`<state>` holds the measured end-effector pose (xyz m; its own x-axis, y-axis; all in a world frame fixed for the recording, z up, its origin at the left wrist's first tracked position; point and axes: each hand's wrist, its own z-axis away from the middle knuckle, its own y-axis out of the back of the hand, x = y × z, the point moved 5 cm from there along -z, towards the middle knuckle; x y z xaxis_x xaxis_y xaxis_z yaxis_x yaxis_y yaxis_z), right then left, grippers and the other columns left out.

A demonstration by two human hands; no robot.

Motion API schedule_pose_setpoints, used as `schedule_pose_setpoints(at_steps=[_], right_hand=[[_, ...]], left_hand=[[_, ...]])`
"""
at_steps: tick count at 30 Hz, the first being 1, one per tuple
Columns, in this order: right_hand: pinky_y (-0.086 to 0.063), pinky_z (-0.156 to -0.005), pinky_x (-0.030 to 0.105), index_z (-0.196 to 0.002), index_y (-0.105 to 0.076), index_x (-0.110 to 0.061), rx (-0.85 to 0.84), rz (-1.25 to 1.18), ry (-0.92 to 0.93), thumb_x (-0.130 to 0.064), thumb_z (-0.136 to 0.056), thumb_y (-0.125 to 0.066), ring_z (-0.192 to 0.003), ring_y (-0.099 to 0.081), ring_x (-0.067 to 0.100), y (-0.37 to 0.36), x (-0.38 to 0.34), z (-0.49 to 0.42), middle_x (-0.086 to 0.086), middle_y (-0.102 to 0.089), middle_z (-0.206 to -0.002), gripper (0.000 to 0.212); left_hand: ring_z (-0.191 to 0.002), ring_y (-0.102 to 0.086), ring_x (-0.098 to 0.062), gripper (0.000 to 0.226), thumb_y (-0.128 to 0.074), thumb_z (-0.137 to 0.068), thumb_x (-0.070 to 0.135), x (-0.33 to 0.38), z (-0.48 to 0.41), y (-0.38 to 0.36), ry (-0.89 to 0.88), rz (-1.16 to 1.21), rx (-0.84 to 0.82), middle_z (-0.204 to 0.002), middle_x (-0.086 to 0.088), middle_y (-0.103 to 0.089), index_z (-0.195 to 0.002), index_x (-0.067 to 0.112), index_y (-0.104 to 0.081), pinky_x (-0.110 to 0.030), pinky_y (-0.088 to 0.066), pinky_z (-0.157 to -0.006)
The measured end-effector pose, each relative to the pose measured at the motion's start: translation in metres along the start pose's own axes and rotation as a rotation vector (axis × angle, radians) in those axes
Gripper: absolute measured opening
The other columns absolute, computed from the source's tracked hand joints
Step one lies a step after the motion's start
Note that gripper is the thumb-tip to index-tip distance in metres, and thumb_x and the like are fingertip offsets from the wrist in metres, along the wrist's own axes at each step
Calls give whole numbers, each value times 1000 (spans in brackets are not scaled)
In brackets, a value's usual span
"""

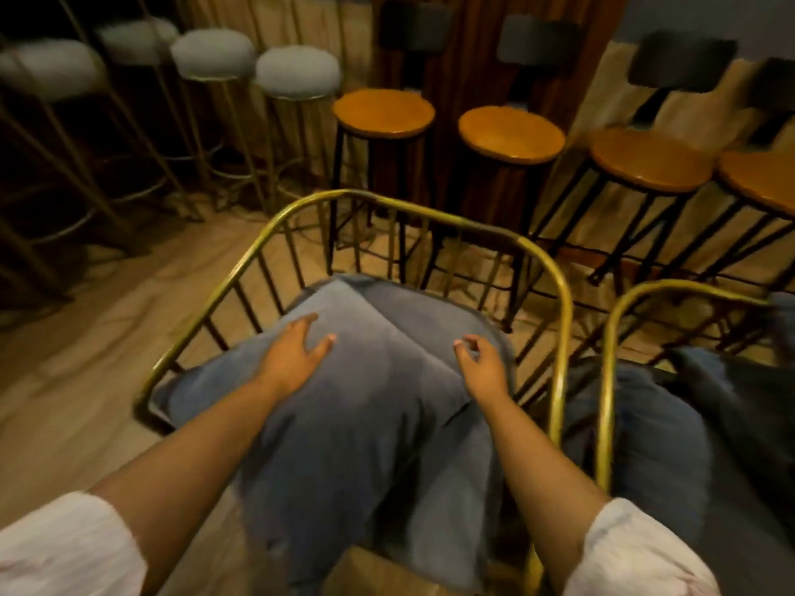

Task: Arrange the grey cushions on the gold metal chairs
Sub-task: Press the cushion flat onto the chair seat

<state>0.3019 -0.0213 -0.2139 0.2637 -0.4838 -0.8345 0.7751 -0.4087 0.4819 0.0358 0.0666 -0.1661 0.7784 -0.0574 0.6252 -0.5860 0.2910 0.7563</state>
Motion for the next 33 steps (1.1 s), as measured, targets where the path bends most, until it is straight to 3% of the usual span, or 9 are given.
schedule_pose_setpoints(at_steps=[6, 10, 14, 17, 19, 27, 31, 33], right_hand=[[-23, -113, 38, -142, -35, 3, 56, -17, -367, -41, -89, -59, -139, -33, 37, -93, 69, -18, 25, -36, -150, 73], [-19, -115, 45, -151, -18, -19, 85, -59, -533, -58, -83, -56, -144, -17, 37, -131, 115, -26, 18, -17, -158, 87], [-26, -114, 48, -150, -12, -34, 174, -149, -481, -57, -75, -67, -143, -21, 38, -151, 137, -26, 20, -9, -157, 96], [-25, -116, 46, -151, -8, -30, 227, -222, -436, -58, -66, -74, -143, -24, 34, -155, 158, -21, 13, -14, -158, 111], [-30, -113, 45, -151, -4, -27, 239, -304, -453, -47, -72, -75, -140, -31, 33, -156, 167, -20, 10, -22, -157, 108], [-31, -110, 35, -152, -13, -28, 265, -286, -264, -39, -77, -74, -141, -32, 26, -131, 141, -41, 3, -24, -158, 97], [-27, -112, 28, -150, -25, -24, 204, -245, -131, -36, -77, -74, -142, -30, 21, -111, 114, -74, 1, -29, -156, 88], [-29, -114, 34, -148, -28, -25, 124, -279, -148, -37, -77, -74, -142, -30, 21, -108, 108, -88, 0, -29, -156, 86]], left_hand=[[-137, -38, -34, 63, -50, -92, 40, -104, -63, 30, 154, -68, -22, -152, -14, -35, -147, 17, -30, -40, -32, -109], [-139, -34, -35, 65, -49, -93, 42, -158, -110, 18, 245, -60, -66, -156, -12, -30, -149, 21, -25, -44, -32, -109], [-137, -36, -38, 73, -54, -89, 44, -196, -130, 5, 329, 44, -156, -154, -15, -32, -151, 24, -20, -48, -35, -107], [-143, -27, -37, 99, -66, -76, 54, -226, -139, -7, 442, 52, -236, -159, -12, -21, -152, 23, -9, -51, -28, -111], [-144, -24, -35, 109, -68, -71, 59, -240, -144, -10, 491, 45, -263, -160, -10, -18, -153, 20, -7, -49, -25, -114], [-139, -35, -34, 110, -69, -54, 74, -239, -124, -12, 464, 48, -303, -155, -6, -33, -145, 29, -30, -52, -29, -112], [-137, -38, -33, 148, -63, -12, 88, -237, -96, -28, 457, 132, -375, -151, -4, -37, -144, 26, -34, -47, -30, -111], [-138, -36, -32, 139, -65, -22, 87, -243, -87, -38, 479, 187, -393, -153, -2, -35, -144, 30, -33, -47, -28, -112]])
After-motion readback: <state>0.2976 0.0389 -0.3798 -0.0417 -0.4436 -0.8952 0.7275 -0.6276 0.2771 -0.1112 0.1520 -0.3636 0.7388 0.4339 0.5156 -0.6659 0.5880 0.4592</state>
